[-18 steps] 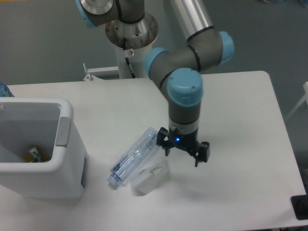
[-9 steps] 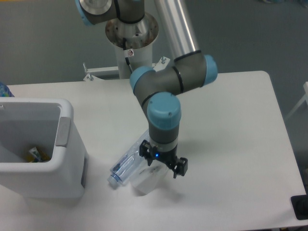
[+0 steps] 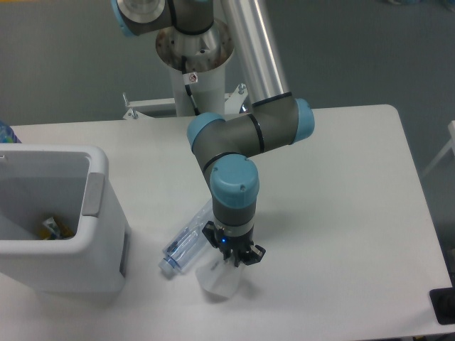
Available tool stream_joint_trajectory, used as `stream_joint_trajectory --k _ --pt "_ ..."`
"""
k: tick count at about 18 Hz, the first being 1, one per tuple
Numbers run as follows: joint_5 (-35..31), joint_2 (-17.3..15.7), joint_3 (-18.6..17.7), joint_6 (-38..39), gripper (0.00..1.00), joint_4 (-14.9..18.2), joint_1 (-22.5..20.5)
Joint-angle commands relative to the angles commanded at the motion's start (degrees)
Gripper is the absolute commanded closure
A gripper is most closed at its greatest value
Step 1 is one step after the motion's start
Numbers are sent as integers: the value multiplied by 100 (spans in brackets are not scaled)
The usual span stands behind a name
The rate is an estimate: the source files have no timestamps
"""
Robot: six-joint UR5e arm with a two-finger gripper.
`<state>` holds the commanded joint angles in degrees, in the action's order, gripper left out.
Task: Place the trash in the trash can
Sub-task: 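Lower the gripper and grasp the clear plastic wrapper, then lift the wrapper and carry it over the white trash bin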
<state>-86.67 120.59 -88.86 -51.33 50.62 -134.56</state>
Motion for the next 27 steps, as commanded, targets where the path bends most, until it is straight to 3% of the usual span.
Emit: stream_joint_trajectory --k 3,8,14,21,26,27 --pt "613 -123 97 88 100 9 -140" --pt "2151 -693 176 605 100 53 -474" --pt "3286 -1379 466 1668 100 62 -326" --pt "3674 -2170 422 1916 100 62 359" --pt "3718 -2268 238 2145 100 35 817" --pt "3832 -2250 177 2136 93 18 835"
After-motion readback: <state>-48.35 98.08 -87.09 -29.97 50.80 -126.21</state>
